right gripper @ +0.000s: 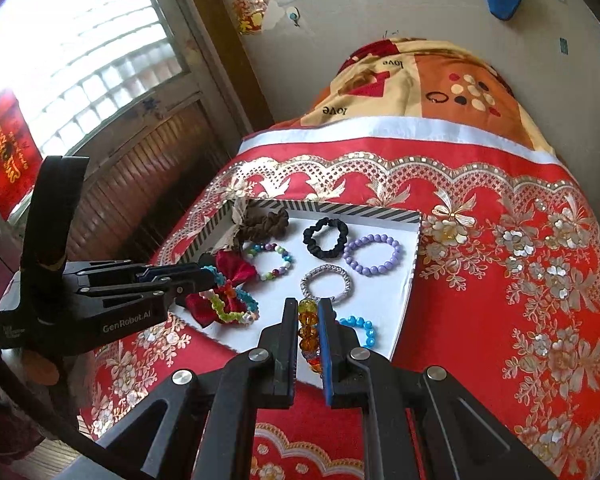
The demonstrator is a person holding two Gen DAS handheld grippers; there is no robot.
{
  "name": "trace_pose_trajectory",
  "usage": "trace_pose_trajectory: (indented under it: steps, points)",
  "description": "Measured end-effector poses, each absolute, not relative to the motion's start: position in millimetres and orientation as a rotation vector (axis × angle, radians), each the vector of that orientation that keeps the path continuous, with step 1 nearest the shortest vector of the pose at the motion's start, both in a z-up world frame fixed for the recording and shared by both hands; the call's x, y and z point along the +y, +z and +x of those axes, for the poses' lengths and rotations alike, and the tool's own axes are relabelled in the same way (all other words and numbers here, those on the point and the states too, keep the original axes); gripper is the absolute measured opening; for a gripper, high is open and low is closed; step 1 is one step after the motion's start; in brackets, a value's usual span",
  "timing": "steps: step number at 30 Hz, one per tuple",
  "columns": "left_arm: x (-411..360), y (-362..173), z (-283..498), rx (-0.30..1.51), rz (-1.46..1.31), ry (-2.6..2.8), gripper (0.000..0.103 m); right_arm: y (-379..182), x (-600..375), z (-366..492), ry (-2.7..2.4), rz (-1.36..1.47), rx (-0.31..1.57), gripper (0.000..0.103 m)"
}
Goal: Organize jewelry
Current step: 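Carry both bracelets into the tray and open both tools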
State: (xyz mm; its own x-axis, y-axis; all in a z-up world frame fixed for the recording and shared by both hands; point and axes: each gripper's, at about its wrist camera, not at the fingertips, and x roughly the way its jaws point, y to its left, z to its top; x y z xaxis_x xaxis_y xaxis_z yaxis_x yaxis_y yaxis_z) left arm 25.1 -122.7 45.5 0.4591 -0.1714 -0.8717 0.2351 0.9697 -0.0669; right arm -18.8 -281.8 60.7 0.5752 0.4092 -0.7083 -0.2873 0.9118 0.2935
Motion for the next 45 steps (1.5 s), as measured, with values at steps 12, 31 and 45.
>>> trace_pose_trajectory:
  steps: [12,31,45]
  points:
    - [-143.2,14.5,49.7,1.136,0.049,-0.300,0.013,33.0,-279.6,24.5,0.409,0.171,0.935,0.009]
    - [-119.3,-27.9,89.6,1.197,0.014,-0.208,0.013,-36.5,-290.6,117.1,0.351,0.132,1.077,0.009]
    - [-111.3,-28.8,94.1,1.152,-0.011,-0.154,0.035,-50.2,-282.5,127.9,0.321,0.077,1.072,0.026]
